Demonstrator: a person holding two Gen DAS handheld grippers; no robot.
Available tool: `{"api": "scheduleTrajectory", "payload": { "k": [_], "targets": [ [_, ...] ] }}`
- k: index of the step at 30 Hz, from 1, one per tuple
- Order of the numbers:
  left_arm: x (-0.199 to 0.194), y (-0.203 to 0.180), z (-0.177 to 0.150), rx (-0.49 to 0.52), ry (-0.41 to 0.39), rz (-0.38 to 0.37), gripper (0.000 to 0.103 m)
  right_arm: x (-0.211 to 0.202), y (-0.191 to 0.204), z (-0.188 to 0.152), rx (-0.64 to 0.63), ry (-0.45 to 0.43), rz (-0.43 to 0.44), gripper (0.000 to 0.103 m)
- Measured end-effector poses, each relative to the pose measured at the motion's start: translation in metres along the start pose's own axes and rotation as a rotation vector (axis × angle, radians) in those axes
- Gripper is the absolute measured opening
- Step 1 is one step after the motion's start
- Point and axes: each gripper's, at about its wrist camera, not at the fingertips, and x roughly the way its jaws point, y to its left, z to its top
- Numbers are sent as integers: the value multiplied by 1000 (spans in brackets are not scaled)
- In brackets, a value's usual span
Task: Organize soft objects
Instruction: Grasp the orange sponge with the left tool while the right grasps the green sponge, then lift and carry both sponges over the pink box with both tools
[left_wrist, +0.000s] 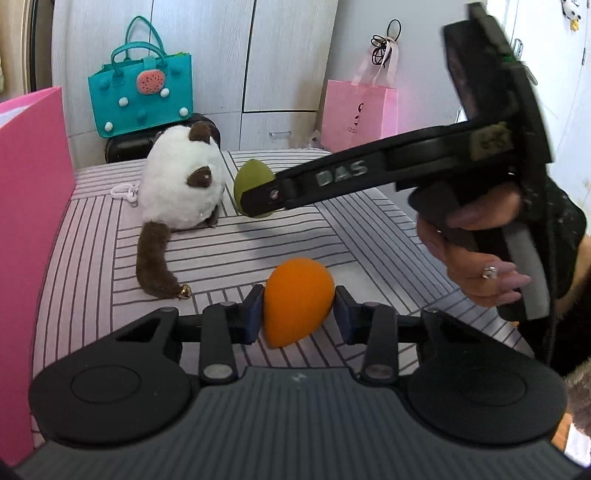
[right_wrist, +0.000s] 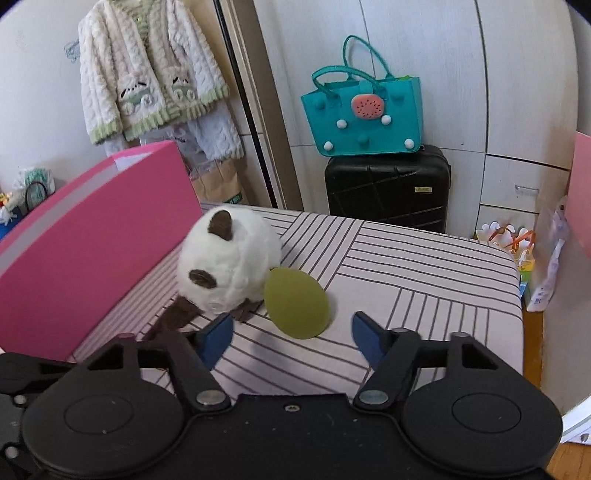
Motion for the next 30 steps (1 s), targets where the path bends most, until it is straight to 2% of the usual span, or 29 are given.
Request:
{"api": "scheduleTrajectory", "payload": {
  "k": [5, 7, 8, 9, 12, 17, 23, 26, 30],
  "targets": [
    [-2, 3, 0, -32, 3, -2, 37, 12, 0, -3, -45, -36, -75, 67],
    [-3, 5, 0, -38, 4, 0, 37, 14, 3, -5, -80, -43, -59, 59],
    [-3, 6, 0, -40, 4, -2, 37, 16, 4, -6, -93, -34, -51, 48],
    [-3, 8, 0, -42, 6, -6, 37, 15, 7, -7, -107, -43, -56, 44],
    [-4, 12, 2, -52, 7, -4, 37, 13, 12, -7, -107, -40, -63, 43],
    [-8, 17, 4, -71, 8, -6, 36, -1, 11, -8, 0, 2, -29, 43],
    [-14, 18, 5, -86, 26, -18, 36, -22, 25, -17, 50, 29, -60, 43],
    [-19, 15, 4, -72, 35, 2, 36, -31, 33, -24, 77, 44, -70, 43],
    [-25, 13, 2, -56, 51, 15, 36, -47, 44, -31, 88, 16, -76, 43]
  ]
}}
